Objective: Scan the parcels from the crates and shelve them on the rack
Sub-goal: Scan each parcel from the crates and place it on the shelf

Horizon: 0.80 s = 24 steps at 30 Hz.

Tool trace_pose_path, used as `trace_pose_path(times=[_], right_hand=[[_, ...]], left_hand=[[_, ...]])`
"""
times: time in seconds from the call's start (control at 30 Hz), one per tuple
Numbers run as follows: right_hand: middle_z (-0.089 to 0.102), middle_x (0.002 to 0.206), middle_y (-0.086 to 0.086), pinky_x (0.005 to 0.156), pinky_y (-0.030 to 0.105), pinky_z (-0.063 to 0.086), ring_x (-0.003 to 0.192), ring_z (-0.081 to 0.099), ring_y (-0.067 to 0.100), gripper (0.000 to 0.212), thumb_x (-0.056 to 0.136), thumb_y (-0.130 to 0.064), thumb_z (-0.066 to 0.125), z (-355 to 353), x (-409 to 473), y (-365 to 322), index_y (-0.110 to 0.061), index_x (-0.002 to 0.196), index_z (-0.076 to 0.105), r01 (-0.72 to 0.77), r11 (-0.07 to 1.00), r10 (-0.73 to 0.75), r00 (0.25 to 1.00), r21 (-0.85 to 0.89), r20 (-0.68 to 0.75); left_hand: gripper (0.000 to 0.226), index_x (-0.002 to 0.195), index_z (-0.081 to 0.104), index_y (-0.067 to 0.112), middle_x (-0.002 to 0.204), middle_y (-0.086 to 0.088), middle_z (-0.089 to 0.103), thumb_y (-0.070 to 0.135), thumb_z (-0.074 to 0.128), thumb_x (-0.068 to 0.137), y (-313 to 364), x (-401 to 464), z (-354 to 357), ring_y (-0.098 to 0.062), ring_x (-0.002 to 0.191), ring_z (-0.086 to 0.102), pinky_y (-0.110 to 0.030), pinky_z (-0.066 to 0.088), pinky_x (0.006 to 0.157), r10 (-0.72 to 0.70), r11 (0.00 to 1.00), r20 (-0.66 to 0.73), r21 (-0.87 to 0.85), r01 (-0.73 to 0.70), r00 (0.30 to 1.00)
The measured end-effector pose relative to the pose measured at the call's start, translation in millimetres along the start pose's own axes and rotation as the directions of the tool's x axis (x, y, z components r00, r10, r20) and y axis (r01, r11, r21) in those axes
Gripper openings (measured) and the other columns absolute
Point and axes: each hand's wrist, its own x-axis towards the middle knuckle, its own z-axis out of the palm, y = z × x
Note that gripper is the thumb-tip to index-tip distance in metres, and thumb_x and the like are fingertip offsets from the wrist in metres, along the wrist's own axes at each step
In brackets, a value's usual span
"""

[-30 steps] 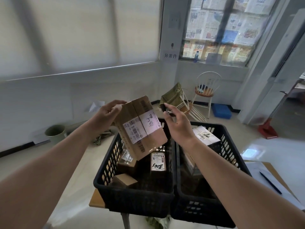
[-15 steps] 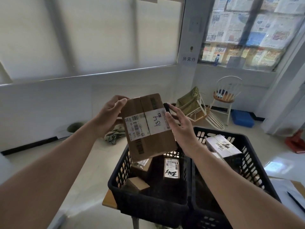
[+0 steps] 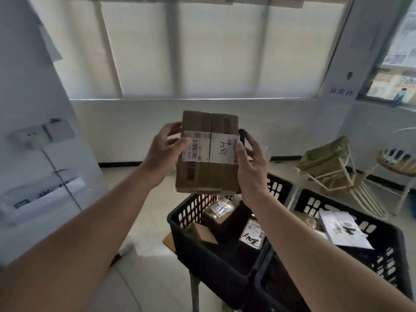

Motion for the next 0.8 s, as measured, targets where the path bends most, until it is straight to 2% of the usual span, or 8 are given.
trace_pose_path(times=[0.07,0.13,0.2,0.3,0.4,0.53,0.7,0.8], right_hand=[[0.064,0.128,0.007,0.068,0.039,0.066,0.096,0.076,0.013,0.040,0.104,-0.039,0.065,9,-9,-3,-0.041,0.144,0.060,-0.001,1.000,0.000,0.999,0.025,0.041],[0.063,0.131,0.006,0.071,0.040,0.066,0.106,0.072,0.021,0.041,0.104,-0.041,0.065,22,-23,-6,-0.042,0.144,0.059,0.000,0.999,-0.003,0.996,0.039,0.091],[0.062,0.131,0.001,0.075,0.037,0.066,0.113,0.068,0.022,0.039,0.105,-0.043,0.065,37,-38,-11,-0.045,0.143,0.058,0.012,0.999,-0.017,0.991,0.040,0.135],[0.064,0.124,-0.009,0.074,0.027,0.064,0.105,0.071,0.010,0.038,0.106,-0.041,0.064,64,-64,-20,-0.045,0.143,0.058,0.045,0.998,-0.053,0.979,0.045,0.196],[0.064,0.125,-0.009,0.068,0.021,0.060,0.096,0.070,-0.006,0.038,0.106,-0.040,0.063,97,-94,-28,-0.044,0.144,0.058,0.072,0.996,-0.084,0.960,0.054,0.267],[0.064,0.129,-0.005,0.068,0.026,0.062,0.101,0.072,0.006,0.041,0.107,-0.039,0.062,144,-148,-40,-0.042,0.147,0.055,0.094,0.991,-0.121,0.922,0.091,0.368],[0.063,0.127,-0.006,0.068,0.027,0.064,0.099,0.069,-0.008,0.041,0.109,-0.038,0.060,207,-232,-51,-0.038,0.149,0.054,0.120,0.982,-0.175,0.865,0.145,0.470],[0.064,0.133,-0.001,0.075,0.039,0.068,0.102,0.069,-0.005,0.042,0.108,-0.042,0.058,244,-291,-58,-0.040,0.150,0.053,0.120,0.981,-0.182,0.830,0.149,0.527]], left_hand=[[0.044,0.148,0.052,0.023,0.136,-0.007,0.064,0.020,0.062,0.105,10,-24,-5,-0.029,0.127,0.062,-0.049,0.062,0.094,0.050,0.993,-0.084,0.115,-0.041,0.995],[0.047,0.151,0.050,0.029,0.134,-0.001,0.064,0.023,0.061,0.106,21,-47,-14,-0.022,0.123,0.063,-0.038,0.064,0.089,0.108,0.978,-0.148,0.196,-0.078,0.983],[0.048,0.151,0.049,0.038,0.135,-0.005,0.061,0.025,0.061,0.106,33,-71,-27,-0.021,0.121,0.063,-0.031,0.064,0.086,0.138,0.966,-0.188,0.243,-0.090,0.972],[0.054,0.154,0.045,0.042,0.138,-0.009,0.056,0.027,0.063,0.105,52,-108,-55,-0.023,0.124,0.064,-0.034,0.063,0.091,0.144,0.956,-0.266,0.287,-0.064,0.953],[0.061,0.157,0.042,0.042,0.144,0.001,0.056,0.027,0.066,0.104,71,-152,-89,-0.020,0.124,0.067,-0.040,0.062,0.096,0.134,0.961,-0.347,0.272,-0.037,0.928],[0.064,0.154,0.041,0.053,0.143,0.014,0.059,0.028,0.068,0.102,99,-224,-134,-0.016,0.122,0.068,-0.039,0.062,0.095,0.162,0.952,-0.423,0.304,-0.029,0.891],[0.075,0.159,0.033,0.052,0.153,0.011,0.052,0.023,0.071,0.101,127,-324,-192,-0.012,0.114,0.073,-0.031,0.063,0.090,0.192,0.939,-0.489,0.343,-0.015,0.851],[0.077,0.159,0.033,0.052,0.153,0.014,0.051,0.020,0.072,0.100,144,-389,-228,-0.012,0.110,0.075,-0.026,0.062,0.085,0.203,0.938,-0.530,0.347,-0.008,0.823]])
